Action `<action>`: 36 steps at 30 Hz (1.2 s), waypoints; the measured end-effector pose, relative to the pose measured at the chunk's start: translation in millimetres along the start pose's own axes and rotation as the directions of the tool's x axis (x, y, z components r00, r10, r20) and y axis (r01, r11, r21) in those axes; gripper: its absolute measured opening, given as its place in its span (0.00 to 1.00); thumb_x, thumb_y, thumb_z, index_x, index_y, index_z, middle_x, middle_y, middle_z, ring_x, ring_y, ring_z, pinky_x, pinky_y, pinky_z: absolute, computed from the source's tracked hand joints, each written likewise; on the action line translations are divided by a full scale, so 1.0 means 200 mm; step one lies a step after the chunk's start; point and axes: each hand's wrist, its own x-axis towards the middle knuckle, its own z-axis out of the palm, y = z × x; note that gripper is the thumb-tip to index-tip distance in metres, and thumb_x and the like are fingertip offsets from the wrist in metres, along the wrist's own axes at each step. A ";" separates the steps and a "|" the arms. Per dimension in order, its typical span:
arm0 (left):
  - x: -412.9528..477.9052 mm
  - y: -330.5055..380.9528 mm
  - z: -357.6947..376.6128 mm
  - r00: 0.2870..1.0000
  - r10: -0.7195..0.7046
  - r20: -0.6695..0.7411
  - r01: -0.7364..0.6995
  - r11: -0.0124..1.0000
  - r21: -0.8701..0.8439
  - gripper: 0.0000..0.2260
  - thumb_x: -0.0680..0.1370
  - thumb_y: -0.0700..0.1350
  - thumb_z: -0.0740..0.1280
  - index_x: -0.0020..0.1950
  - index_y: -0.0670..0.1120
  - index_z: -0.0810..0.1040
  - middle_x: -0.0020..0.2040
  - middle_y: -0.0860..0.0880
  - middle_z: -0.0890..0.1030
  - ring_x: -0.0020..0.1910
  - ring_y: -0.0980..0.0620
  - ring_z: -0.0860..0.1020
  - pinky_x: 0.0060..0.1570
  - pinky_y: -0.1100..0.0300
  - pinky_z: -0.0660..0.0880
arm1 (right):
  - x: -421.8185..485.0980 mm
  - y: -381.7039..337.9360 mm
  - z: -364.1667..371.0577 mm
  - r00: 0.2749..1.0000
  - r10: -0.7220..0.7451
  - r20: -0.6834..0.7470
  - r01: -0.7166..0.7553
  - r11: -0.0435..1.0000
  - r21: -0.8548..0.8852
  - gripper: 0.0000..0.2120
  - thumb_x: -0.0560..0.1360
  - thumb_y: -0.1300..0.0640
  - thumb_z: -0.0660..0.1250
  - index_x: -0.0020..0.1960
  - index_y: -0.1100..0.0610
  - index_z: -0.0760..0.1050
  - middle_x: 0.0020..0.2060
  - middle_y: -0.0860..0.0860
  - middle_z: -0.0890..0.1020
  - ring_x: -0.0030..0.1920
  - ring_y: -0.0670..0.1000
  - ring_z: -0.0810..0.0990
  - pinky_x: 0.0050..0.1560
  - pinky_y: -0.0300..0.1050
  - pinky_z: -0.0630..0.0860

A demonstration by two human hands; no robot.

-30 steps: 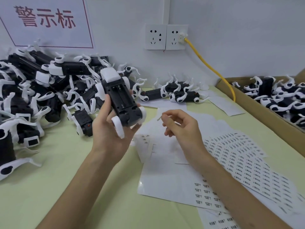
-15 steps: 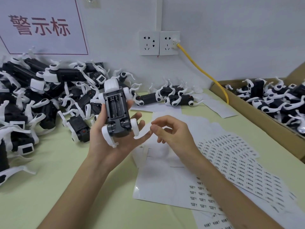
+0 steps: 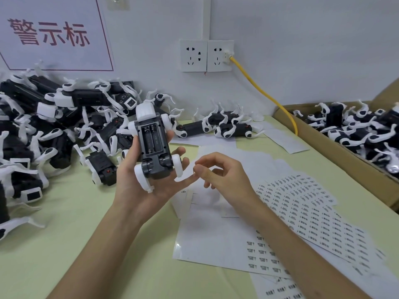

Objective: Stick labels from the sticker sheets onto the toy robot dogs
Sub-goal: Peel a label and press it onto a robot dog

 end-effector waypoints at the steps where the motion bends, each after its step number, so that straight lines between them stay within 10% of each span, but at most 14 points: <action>1: 0.00 0.00 0.00 1.000 -0.003 -0.006 0.003 1.000 0.005 0.26 0.75 0.63 0.73 0.65 0.48 0.83 0.55 0.42 0.81 0.52 0.42 0.81 0.63 0.35 0.73 | 0.00 0.00 0.00 1.000 0.002 -0.002 -0.002 1.000 -0.004 0.04 0.75 0.52 0.76 0.48 0.50 0.83 0.42 0.48 0.85 0.32 0.47 0.80 0.36 0.35 0.74; 28: -0.01 -0.05 0.07 0.969 0.218 -0.117 -0.145 0.882 0.449 0.18 0.76 0.62 0.65 0.51 0.51 0.88 0.47 0.48 0.85 0.49 0.46 0.85 0.62 0.44 0.76 | -0.01 -0.05 0.00 0.934 0.353 0.045 -0.356 0.926 0.128 0.10 0.76 0.49 0.73 0.40 0.54 0.85 0.37 0.50 0.83 0.35 0.49 0.80 0.39 0.41 0.74; 36: -0.01 -0.07 0.09 0.977 0.214 -0.019 -0.162 0.790 0.591 0.17 0.77 0.58 0.66 0.51 0.46 0.86 0.47 0.41 0.84 0.48 0.45 0.83 0.48 0.57 0.79 | -0.02 -0.04 0.01 0.933 0.356 0.051 -0.360 0.920 0.152 0.06 0.76 0.57 0.73 0.42 0.59 0.83 0.36 0.54 0.82 0.32 0.49 0.79 0.34 0.38 0.74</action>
